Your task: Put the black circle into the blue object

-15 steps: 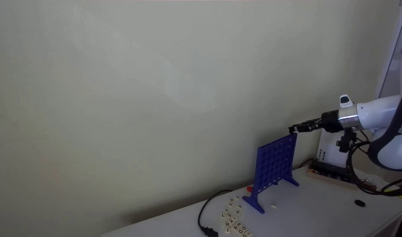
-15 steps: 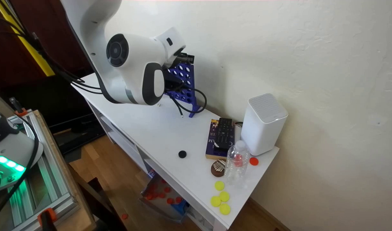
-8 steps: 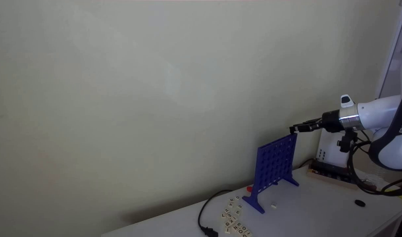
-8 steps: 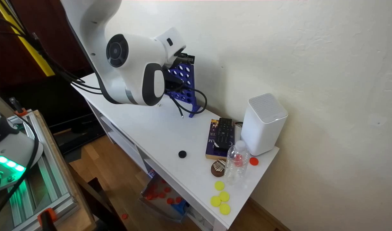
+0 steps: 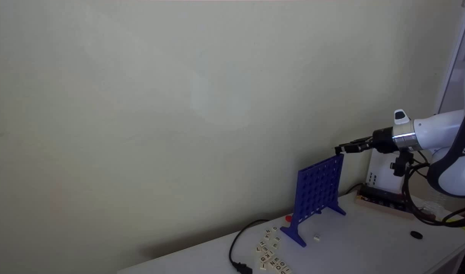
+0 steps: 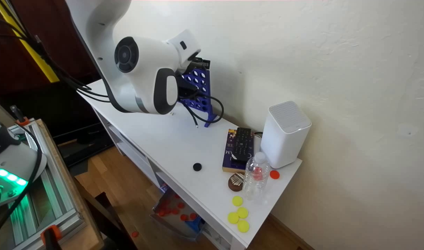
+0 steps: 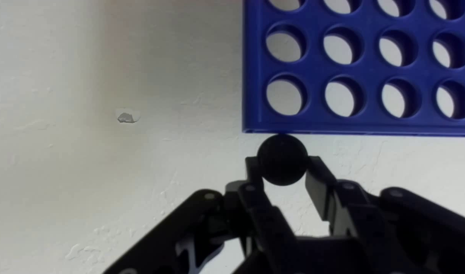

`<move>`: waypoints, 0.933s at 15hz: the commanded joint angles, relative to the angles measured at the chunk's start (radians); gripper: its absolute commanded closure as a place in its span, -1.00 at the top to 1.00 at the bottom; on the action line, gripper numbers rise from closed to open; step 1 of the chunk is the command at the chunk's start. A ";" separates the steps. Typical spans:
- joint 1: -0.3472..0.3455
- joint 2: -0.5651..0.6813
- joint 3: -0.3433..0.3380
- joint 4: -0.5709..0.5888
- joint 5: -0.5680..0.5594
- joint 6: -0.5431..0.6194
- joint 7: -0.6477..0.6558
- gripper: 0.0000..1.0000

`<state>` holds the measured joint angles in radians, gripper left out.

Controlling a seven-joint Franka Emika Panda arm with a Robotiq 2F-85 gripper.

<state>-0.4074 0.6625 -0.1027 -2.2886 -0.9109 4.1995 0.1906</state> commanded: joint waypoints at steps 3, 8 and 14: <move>0.005 -0.032 -0.025 -0.046 -0.025 -0.022 -0.003 -0.80; 0.004 -0.023 -0.031 -0.048 -0.024 -0.026 -0.009 -0.80; 0.010 -0.021 -0.031 -0.048 -0.021 -0.049 -0.012 -0.80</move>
<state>-0.4061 0.6556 -0.1235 -2.3175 -0.9223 4.1808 0.1906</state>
